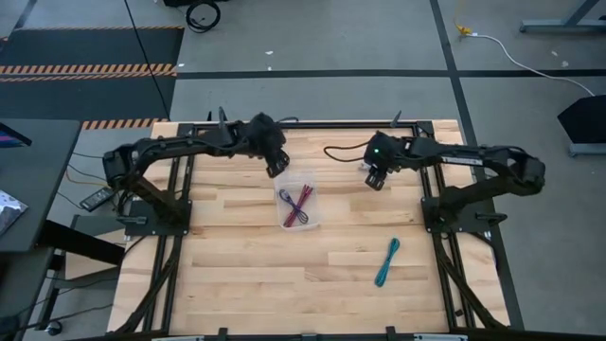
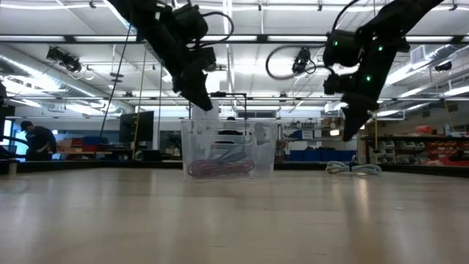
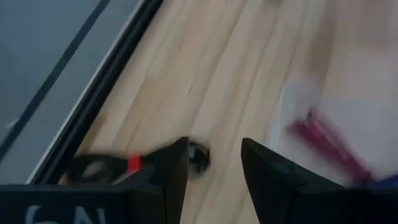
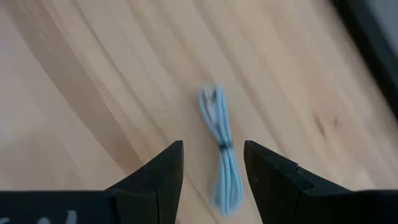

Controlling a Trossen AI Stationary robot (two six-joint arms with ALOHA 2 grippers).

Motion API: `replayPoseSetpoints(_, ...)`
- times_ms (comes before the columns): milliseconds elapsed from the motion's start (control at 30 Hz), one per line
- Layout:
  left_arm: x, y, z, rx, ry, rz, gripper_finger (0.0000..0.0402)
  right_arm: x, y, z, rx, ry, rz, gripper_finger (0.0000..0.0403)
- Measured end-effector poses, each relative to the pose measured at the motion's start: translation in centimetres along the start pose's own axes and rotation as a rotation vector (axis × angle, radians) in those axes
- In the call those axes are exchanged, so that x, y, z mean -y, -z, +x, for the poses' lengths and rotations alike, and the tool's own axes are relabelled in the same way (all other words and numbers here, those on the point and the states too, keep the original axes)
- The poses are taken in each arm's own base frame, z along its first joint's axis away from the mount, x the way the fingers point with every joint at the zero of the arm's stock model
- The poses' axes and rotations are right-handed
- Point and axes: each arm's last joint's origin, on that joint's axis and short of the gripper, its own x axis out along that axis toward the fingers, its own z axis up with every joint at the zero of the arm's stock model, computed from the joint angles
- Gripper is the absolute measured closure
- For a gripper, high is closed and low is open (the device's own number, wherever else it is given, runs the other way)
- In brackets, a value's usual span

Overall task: Pick and place USB-C Cables
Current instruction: Put the light blue charger cable into the white bin

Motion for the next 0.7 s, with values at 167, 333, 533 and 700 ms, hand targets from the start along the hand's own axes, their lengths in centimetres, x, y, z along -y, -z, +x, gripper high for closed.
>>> replayPoseSetpoints(167, -2.5, 0.4, 0.9, 0.164, 0.086, -0.052, 0.0247, 0.0, -1.0, 1.2, -0.124, 0.009, -0.042, 0.0227)
replayPoseSetpoints(333, -4.2, -0.4, 0.6, 0.292, 0.067, -0.08, 0.0247, -0.1, -2.7, 2.4, -0.18, 0.058, -0.082, 0.0227)
replayPoseSetpoints(533, -4.8, -2.5, -1.2, 0.533, 0.037, -0.09, 0.0247, -0.4, -2.3, 4.8, -0.343, 0.07, -0.116, 0.0227)
replayPoseSetpoints(700, -4.0, -3.3, -2.0, 0.599, 0.071, -0.073, 0.0247, -0.5, -2.0, 6.2, -0.4, 0.108, -0.128, 0.0227)
